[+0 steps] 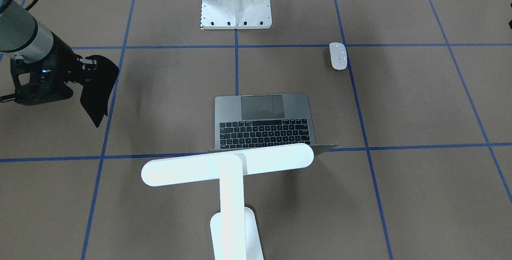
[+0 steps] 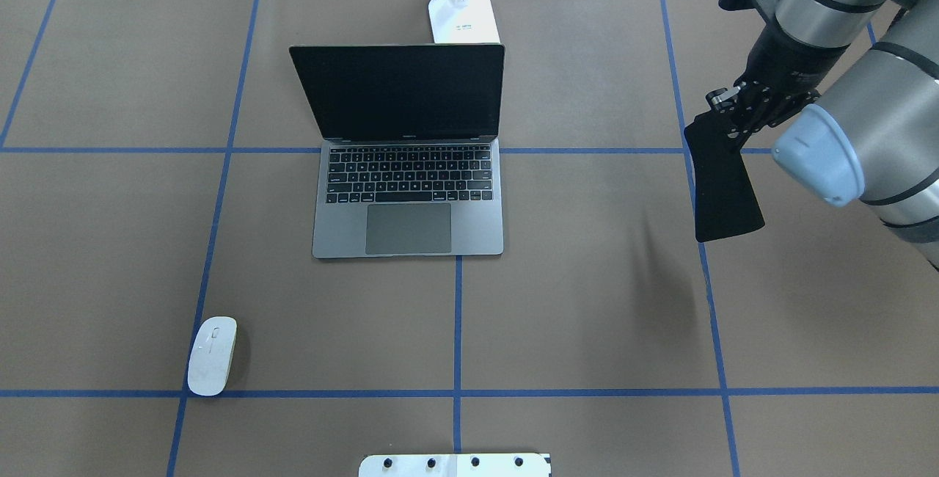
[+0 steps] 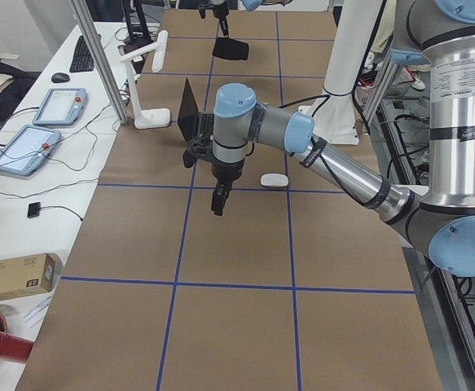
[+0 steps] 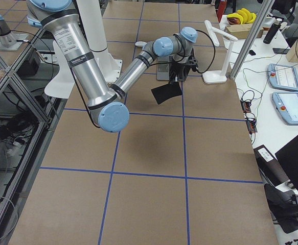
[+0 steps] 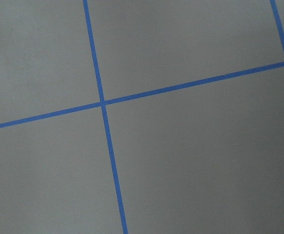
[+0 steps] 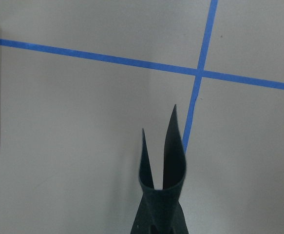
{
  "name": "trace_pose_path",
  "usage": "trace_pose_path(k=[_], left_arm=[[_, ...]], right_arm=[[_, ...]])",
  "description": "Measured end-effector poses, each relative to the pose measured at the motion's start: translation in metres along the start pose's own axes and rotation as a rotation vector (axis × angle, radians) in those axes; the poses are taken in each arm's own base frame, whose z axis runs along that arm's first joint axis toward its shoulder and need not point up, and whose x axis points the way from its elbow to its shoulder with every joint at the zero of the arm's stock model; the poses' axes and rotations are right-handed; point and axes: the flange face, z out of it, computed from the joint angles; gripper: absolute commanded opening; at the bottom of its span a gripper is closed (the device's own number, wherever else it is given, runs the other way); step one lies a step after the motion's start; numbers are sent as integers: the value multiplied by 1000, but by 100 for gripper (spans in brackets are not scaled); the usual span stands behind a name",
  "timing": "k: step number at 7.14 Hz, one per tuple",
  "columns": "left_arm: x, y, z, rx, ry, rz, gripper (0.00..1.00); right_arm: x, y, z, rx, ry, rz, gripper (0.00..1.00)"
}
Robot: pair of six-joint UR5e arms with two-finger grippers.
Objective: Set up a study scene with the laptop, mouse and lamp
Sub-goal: 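Carry the black mouse pad with the right gripper toward the laptop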
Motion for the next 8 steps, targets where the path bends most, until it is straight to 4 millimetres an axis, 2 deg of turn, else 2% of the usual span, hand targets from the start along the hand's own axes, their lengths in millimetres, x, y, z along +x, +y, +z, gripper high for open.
trace_pose_path(k=[2, 3, 6, 8], left_arm=[[1, 1, -3, 5, -1, 7, 99], [0, 1, -3, 6, -1, 11, 99], [1, 2, -5, 10, -1, 21, 99], [1, 2, -5, 10, -2, 22, 99]], right_arm=[[-36, -4, 12, 10, 54, 9, 0], [-47, -5, 12, 19, 62, 14, 0], [-79, -11, -5, 50, 46, 16, 0], [-94, -15, -8, 56, 40, 21, 0]])
